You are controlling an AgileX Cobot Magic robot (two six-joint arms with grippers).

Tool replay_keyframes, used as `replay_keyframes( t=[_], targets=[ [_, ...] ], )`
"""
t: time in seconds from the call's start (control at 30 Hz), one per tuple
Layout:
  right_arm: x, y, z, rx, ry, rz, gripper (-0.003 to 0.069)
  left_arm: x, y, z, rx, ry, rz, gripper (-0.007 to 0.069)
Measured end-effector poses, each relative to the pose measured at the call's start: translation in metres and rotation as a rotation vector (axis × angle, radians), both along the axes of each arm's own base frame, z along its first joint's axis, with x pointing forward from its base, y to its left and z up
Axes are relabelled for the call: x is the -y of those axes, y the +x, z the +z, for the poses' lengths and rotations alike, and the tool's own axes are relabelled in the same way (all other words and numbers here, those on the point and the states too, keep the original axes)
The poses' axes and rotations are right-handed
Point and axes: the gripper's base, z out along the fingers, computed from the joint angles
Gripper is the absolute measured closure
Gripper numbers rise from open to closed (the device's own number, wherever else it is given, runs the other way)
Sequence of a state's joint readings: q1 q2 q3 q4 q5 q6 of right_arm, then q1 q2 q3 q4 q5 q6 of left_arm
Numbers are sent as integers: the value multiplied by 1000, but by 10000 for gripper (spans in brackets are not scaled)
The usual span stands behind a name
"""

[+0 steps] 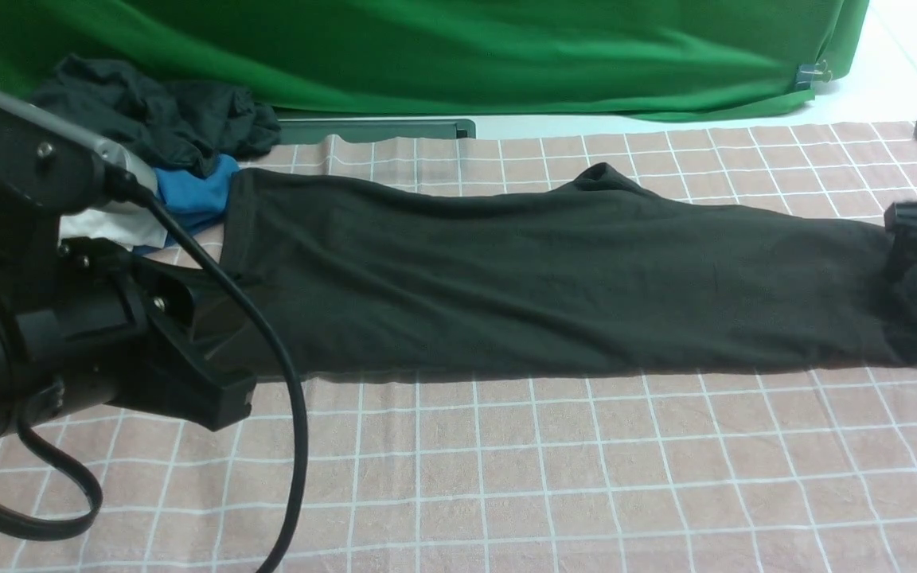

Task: Fold a long-sleeved shirt over a pink coffee tablecloth.
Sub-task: 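Pull the folded dark garment lengthwise by its ends to straighten it flat on the table, then fold the right end of the dark garment over onto its left end with the right gripper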

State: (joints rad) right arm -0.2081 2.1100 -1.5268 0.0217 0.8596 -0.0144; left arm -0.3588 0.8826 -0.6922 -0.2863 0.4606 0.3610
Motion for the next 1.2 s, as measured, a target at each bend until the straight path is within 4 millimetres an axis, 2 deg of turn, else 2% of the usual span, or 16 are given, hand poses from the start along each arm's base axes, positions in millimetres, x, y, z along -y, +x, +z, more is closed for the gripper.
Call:
replay_keyframes(
  t=[0.33,0.43,0.47,0.53,0.6,0.67,0.7,0.73,0.9,1.0,1.03,1.07,1.1,1.17,1.2],
  targets=[
    [-5,1,-7,-11,57,51,175,0,0,0,-3,-8,0,608],
    [-5,0,-7,-19,59,86,293,2,0,1,-5,-40,3,608],
    [-6,0,-6,-21,64,101,388,2,-1,2,3,-47,-4,608],
    [-7,-1,-5,-23,73,109,517,3,-3,5,22,-64,-18,608],
    [-8,-3,2,-17,70,123,571,3,-7,11,62,-77,-42,608],
    [-7,-5,13,1,62,125,578,3,-11,16,92,-95,-61,608],
    [-3,-9,29,23,42,120,578,3,-17,21,133,-97,-85,608],
    [-3,-10,33,29,37,115,578,2,-18,22,141,-92,-88,608],
    [24,-40,99,92,-101,4,578,-2,-28,32,245,-57,-112,608],
    [26,-50,122,132,-124,-14,578,-2,-28,32,246,-52,-113,608],
    [22,-57,138,177,-124,-12,578,-2,-28,31,242,-50,-115,608],
    [19,-58,142,190,-119,-9,578,-2,-28,31,241,-50,-116,608],
    [5,-60,157,255,-79,16,578,-2,-28,31,242,-49,-115,608],
    [-7,-61,168,305,-47,44,578,-2,-28,31,242,-49,-115,608],
    [-29,-60,179,376,20,105,578,-2,-28,31,242,-49,-115,608]
  ],
)
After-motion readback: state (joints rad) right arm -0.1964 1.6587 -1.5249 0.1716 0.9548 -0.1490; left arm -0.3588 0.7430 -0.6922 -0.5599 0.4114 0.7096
